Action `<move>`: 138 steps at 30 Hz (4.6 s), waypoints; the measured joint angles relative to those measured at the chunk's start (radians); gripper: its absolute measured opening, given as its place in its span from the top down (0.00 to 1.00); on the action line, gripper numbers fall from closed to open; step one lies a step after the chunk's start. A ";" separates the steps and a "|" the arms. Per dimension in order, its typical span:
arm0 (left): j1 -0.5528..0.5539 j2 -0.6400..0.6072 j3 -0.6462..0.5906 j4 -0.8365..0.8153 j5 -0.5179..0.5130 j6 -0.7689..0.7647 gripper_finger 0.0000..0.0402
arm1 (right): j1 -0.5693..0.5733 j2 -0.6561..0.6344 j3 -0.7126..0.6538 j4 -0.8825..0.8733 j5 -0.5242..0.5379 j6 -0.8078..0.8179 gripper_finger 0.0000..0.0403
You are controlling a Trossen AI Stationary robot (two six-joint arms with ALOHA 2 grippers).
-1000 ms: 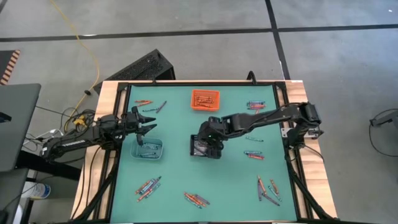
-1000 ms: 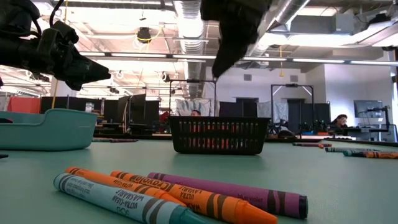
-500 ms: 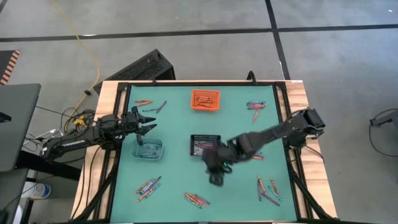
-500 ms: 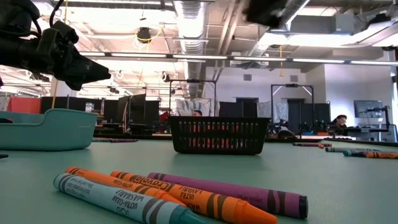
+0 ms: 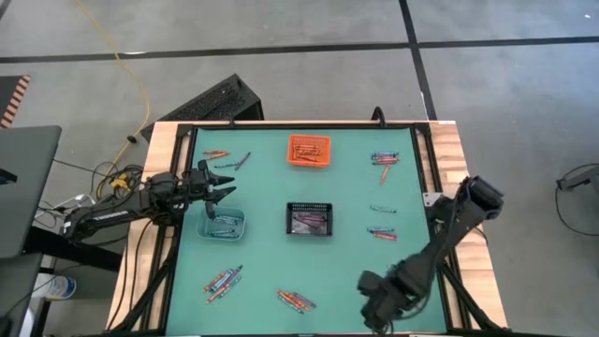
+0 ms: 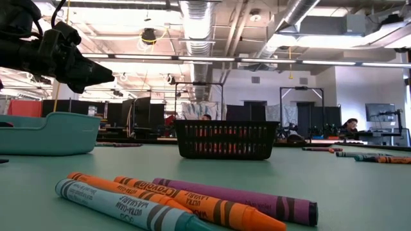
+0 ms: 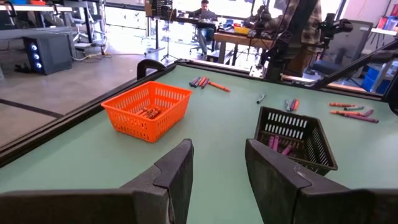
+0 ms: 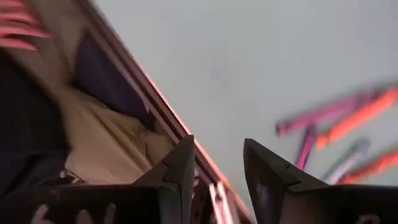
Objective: Sort crayons
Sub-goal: Put the violet crayon into the black bin, then put the blue crayon into the light blue bin
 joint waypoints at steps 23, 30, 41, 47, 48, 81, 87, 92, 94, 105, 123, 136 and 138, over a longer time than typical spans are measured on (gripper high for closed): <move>0.000 0.000 0.000 0.000 0.000 0.000 0.66 | 0.124 0.000 -0.330 0.142 -0.088 0.039 0.67; 0.000 0.000 0.000 0.000 0.000 0.000 0.66 | 0.122 -0.002 -0.394 0.186 -0.096 0.071 0.68; 0.000 0.000 0.000 0.000 0.000 0.000 0.66 | 0.113 -0.007 -0.412 0.213 -0.108 0.085 0.91; 0.000 0.000 0.000 0.000 0.000 0.000 0.66 | 0.085 -0.061 -0.401 0.195 -0.113 0.085 0.97; 0.000 0.000 0.000 0.000 0.000 0.000 0.66 | 0.080 -0.075 -0.392 0.184 -0.103 0.084 0.97; 0.000 0.007 0.000 0.000 0.000 0.000 0.66 | -0.615 -0.139 -0.231 0.570 0.413 -1.305 0.99; 0.000 0.008 0.000 0.000 0.000 0.000 0.66 | -0.666 -0.115 -0.232 0.558 0.373 -1.323 0.98; 0.000 0.007 0.000 0.000 0.000 0.000 0.66 | -0.680 -0.124 -0.231 0.561 0.375 -1.323 0.92; 0.000 0.007 0.000 0.000 0.000 0.000 0.66 | -0.679 -0.125 -0.231 0.557 0.375 -1.323 0.90; 0.000 0.007 0.000 0.000 0.000 0.000 0.66 | -0.656 -0.125 -0.231 0.498 0.374 -1.285 0.85; 0.000 0.007 0.000 0.000 0.000 0.000 0.66 | -0.363 -0.126 -0.379 0.436 0.508 -1.028 0.84; 0.000 0.007 0.000 0.023 0.013 -0.399 0.66 | -0.155 -0.126 -0.506 0.699 0.568 -0.910 0.84; 0.000 0.007 0.000 0.019 0.016 -0.493 0.66 | -0.143 -0.126 -0.505 0.700 0.595 -0.939 0.84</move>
